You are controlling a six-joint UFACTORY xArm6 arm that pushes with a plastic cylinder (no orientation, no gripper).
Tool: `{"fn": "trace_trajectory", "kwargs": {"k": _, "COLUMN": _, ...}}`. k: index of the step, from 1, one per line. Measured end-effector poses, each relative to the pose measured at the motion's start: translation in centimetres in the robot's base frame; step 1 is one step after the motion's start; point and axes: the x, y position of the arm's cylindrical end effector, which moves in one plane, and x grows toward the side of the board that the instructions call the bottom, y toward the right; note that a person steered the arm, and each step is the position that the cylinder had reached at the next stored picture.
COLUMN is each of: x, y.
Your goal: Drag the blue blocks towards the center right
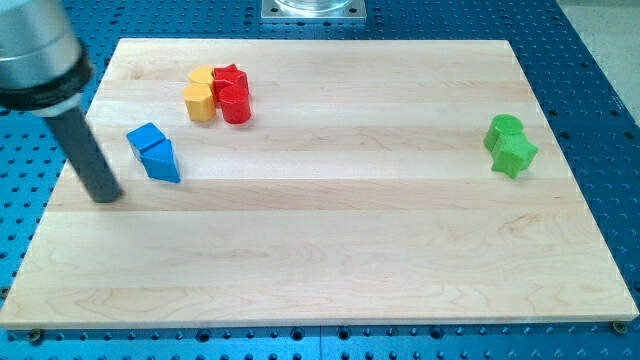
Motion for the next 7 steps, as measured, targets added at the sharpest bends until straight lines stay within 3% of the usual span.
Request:
{"fn": "trace_trajectory", "kwargs": {"k": 2, "x": -8.7, "y": -2.0}}
{"fn": "trace_trajectory", "kwargs": {"k": 3, "x": -10.4, "y": -1.2}}
{"fn": "trace_trajectory", "kwargs": {"k": 4, "x": -8.8, "y": 2.3}}
{"fn": "trace_trajectory", "kwargs": {"k": 7, "x": -7.7, "y": 3.7}}
